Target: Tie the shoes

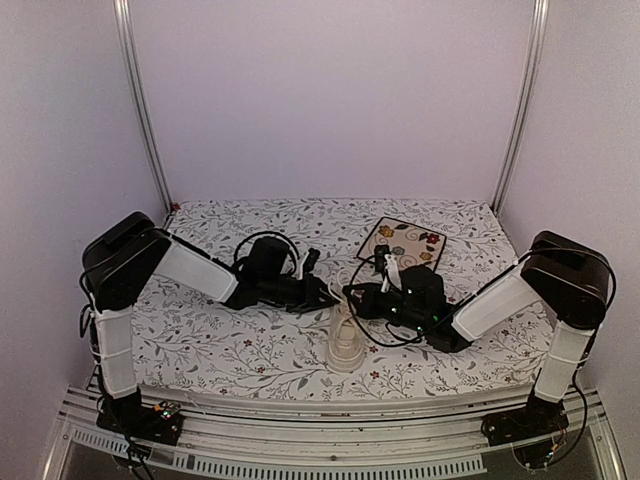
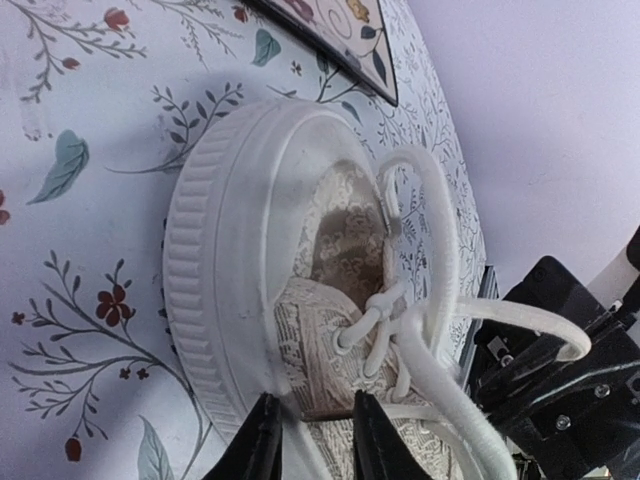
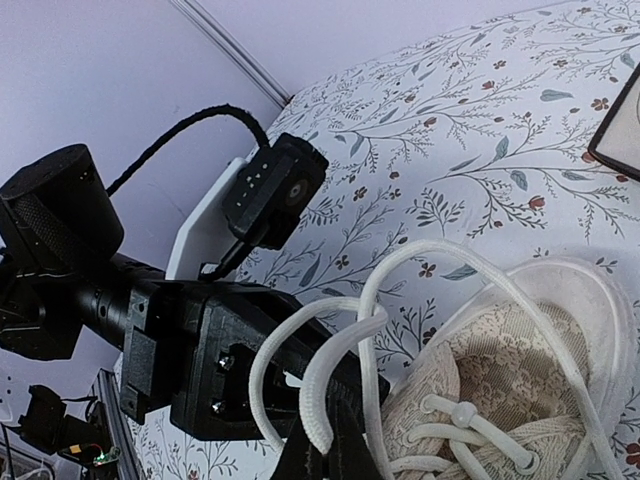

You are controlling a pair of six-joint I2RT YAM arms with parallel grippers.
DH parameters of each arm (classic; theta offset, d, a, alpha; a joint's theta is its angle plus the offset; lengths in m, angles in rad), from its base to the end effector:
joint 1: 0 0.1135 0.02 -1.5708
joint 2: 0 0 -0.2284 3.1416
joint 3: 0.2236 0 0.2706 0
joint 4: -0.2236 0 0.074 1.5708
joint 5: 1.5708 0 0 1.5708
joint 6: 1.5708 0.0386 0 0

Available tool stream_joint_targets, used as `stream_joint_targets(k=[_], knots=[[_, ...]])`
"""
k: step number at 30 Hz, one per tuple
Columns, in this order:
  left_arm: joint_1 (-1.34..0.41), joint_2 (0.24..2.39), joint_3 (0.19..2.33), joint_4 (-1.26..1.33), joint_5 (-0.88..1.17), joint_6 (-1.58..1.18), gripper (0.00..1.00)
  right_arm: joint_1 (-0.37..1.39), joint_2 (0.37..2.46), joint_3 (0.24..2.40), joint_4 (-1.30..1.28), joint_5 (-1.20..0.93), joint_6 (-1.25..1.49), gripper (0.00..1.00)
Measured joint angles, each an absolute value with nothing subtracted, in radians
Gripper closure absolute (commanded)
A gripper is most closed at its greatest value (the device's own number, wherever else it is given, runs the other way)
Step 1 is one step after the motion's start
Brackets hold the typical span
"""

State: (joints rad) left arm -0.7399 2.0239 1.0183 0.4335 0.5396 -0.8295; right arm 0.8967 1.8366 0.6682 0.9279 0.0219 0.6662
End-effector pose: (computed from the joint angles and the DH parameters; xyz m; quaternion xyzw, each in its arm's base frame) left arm 0.2835 -0.2857 0.0702 0.0896 0.8510 -0.4917 0.1612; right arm 0.2178 0.2713 0.0878 -0.0838 0.7823 0.4285 0.4442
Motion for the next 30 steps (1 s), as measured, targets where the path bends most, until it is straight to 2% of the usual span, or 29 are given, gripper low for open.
stream_joint_targets(k=[13, 22, 25, 30], knots=[[-0.755, 2.021, 1.018, 0.448, 0.522, -0.857, 0.74, 0.897, 1.848, 0.672, 0.928, 0.02, 0.669, 0.98], [-0.768, 2.021, 1.018, 0.478, 0.522, -0.886, 0.87, 0.897, 1.848, 0.675, 0.928, 0.02, 0.67, 0.98], [-0.775, 2.02, 1.018, 0.487, 0.522, -0.892, 0.86, 0.897, 1.848, 0.675, 0.928, 0.02, 0.67, 0.98], [-0.78, 2.018, 1.018, 0.493, 0.522, -0.899, 0.8, 0.897, 1.849, 0.675, 0.928, 0.02, 0.67, 0.98]])
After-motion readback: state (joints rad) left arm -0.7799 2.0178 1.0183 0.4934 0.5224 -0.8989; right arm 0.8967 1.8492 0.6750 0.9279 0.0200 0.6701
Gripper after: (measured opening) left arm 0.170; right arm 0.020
